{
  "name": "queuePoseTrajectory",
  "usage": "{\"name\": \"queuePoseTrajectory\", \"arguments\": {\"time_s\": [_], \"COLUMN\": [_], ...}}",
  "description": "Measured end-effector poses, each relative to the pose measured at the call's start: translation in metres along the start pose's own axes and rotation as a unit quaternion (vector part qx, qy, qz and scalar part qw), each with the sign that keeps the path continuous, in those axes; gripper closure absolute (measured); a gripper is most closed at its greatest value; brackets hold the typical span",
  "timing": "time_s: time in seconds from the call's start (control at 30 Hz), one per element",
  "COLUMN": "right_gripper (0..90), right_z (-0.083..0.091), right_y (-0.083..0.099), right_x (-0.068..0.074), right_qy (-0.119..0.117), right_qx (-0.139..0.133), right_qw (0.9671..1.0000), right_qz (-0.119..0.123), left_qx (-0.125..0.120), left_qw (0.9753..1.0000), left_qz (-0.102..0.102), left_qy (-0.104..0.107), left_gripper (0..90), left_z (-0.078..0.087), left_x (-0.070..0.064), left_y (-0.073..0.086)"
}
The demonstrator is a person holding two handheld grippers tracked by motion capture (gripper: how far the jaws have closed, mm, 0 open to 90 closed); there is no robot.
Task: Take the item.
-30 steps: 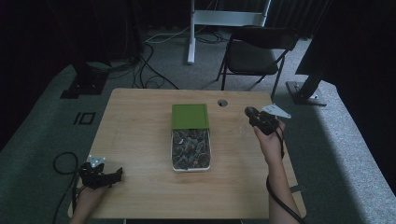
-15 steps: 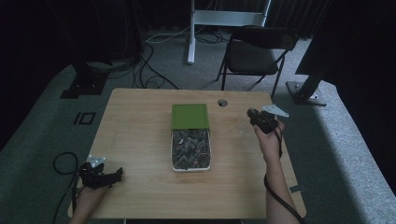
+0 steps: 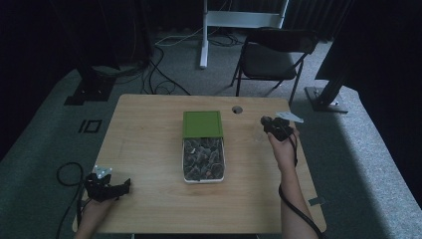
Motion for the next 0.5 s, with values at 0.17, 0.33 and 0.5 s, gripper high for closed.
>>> {"name": "queuePoseTrajectory", "arguments": {"time_s": [0.17, 0.33, 0.5], "right_gripper": [70.7, 62.8, 58.4], "right_z": [-0.0014, -0.0008, 0.0028], "right_y": [0.0016, -0.0016, -0.0052], "right_x": [0.0018, 0.0002, -0.001], "right_qy": [-0.004, -0.007, -0.011], "right_qx": [0.001, 0.001, 0.002], "right_qw": [1.0, 1.0, 0.9999], "right_qz": [-0.003, -0.007, -0.009], "left_qx": [0.0, 0.0, 0.0], "left_qw": [1.0, 1.0, 1.0], "left_qz": [0.0, 0.0, 0.0], "left_qy": [0.0, 0.0, 0.0], "left_gripper": [2.3, 2.3, 2.3], "left_z": [0.0, 0.0, 0.0], "left_x": [0.0, 0.0, 0.0], "left_y": [0.0, 0.0, 0.0]}}
Point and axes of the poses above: each handheld gripper's, and its own axes: z roughly backward along the jaws, y roughly out of its underside, x roughly to its left, the point moved 9 cm from there along -z, roughly forward along the jaws, and after that the axes turned 15 degrees about y, right-handed, at the moved point
